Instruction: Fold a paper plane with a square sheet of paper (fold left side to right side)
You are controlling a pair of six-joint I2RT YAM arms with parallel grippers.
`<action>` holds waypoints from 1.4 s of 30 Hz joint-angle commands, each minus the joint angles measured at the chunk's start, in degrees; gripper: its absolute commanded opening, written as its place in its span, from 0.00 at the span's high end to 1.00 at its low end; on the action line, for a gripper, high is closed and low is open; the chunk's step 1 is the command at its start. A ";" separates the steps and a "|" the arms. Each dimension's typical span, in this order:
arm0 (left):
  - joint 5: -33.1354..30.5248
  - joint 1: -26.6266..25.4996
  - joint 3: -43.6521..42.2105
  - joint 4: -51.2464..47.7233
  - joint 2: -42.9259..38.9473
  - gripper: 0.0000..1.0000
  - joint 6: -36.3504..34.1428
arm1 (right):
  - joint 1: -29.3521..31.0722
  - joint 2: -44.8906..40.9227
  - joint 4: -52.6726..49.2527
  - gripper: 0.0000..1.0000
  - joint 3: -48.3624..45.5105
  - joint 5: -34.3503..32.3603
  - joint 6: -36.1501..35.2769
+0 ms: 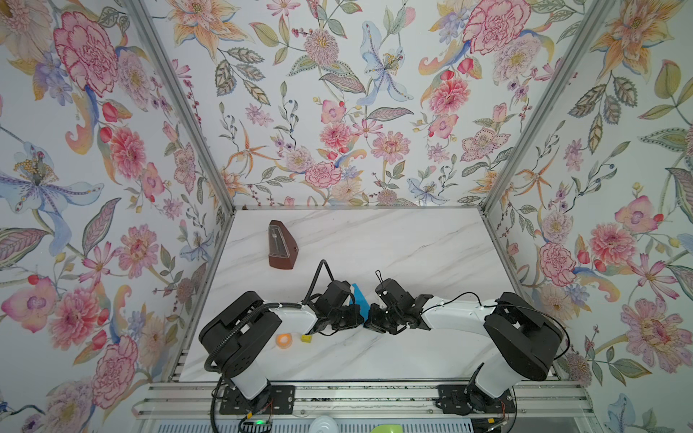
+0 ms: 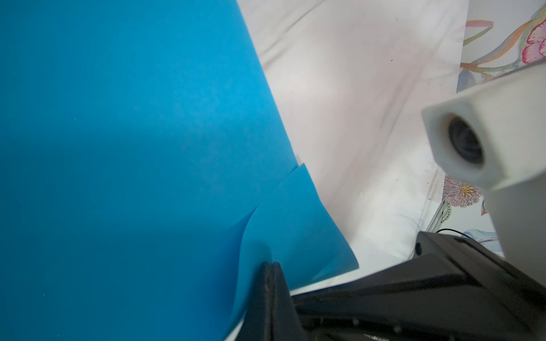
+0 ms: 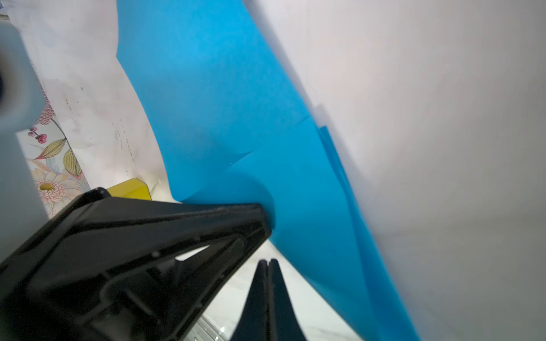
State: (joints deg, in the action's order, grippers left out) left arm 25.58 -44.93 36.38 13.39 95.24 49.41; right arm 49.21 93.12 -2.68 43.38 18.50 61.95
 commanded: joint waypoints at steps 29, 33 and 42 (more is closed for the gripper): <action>-3.85 -0.26 -1.04 -5.82 1.61 1.00 -0.54 | -3.52 0.03 -5.20 1.00 -6.16 -3.16 -0.54; -3.89 -0.27 -0.94 -6.00 1.60 1.00 -0.60 | -4.12 -1.90 -6.11 1.00 -8.68 -3.30 -0.36; -3.91 -0.18 -0.76 -6.45 1.70 1.00 -0.71 | -4.96 -7.66 -10.37 1.00 -15.39 -4.72 0.18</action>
State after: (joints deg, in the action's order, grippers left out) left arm 25.21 -45.01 36.40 13.32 95.24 49.39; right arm 44.95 84.84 -0.82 32.14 17.72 61.82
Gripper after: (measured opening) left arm 0.044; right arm 0.048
